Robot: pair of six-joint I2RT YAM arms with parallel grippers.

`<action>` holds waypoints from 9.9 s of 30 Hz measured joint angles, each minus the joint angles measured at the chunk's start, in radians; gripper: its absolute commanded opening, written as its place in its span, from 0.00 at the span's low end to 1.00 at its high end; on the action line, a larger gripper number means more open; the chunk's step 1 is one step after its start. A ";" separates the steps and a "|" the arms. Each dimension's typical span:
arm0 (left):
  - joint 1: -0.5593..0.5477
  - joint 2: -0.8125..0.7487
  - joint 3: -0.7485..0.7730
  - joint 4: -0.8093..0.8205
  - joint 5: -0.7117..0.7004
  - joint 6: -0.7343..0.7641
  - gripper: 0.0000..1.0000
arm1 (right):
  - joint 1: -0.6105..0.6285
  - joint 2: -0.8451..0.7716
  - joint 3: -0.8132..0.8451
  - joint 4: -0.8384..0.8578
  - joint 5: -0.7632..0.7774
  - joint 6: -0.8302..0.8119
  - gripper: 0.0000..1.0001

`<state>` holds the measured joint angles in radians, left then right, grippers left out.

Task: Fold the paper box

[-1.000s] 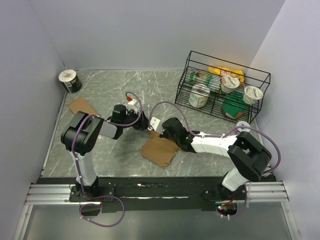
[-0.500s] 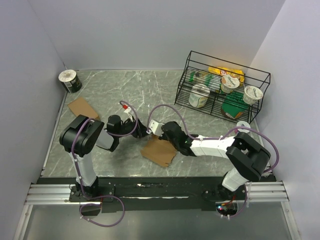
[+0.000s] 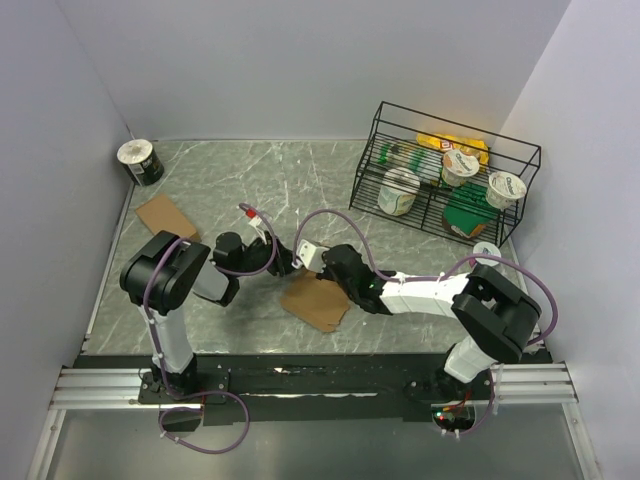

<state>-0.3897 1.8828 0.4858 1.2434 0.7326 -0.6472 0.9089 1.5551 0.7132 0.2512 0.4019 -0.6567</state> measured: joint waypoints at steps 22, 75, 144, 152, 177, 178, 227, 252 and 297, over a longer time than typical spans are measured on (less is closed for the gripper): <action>-0.061 -0.007 0.021 -0.048 -0.077 0.036 0.45 | 0.008 0.000 -0.022 0.036 0.031 -0.011 0.00; 0.073 0.047 0.057 -0.015 0.101 0.031 0.56 | 0.025 -0.048 -0.098 0.140 -0.026 -0.074 0.00; -0.179 -0.128 -0.299 0.043 -0.328 0.115 0.29 | 0.259 0.071 -0.149 0.408 0.296 -0.296 0.00; -0.230 -0.096 -0.300 0.078 -0.376 0.084 0.28 | 0.317 0.071 -0.149 0.409 0.321 -0.288 0.00; -0.254 -0.447 -0.325 -0.063 -0.436 0.116 0.49 | 0.374 0.065 -0.148 0.377 0.364 -0.175 0.00; -0.251 -0.459 -0.327 -0.081 -0.437 0.122 0.49 | 0.374 0.065 -0.148 0.377 0.364 -0.174 0.00; -0.036 -0.273 -0.233 -0.117 -0.228 0.158 0.56 | 0.354 0.064 -0.145 0.354 0.386 -0.168 0.00; -0.141 -0.210 -0.253 0.034 -0.314 0.208 0.60 | 0.354 0.064 -0.145 0.351 0.386 -0.166 0.00; -0.276 -0.096 -0.237 0.057 -0.558 0.272 0.30 | 0.353 0.057 -0.142 0.331 0.378 -0.151 0.00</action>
<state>-0.6659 1.7870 0.2493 1.3006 0.1745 -0.3752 1.2621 1.6123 0.5709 0.5823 0.7803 -0.8078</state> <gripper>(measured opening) 0.290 0.037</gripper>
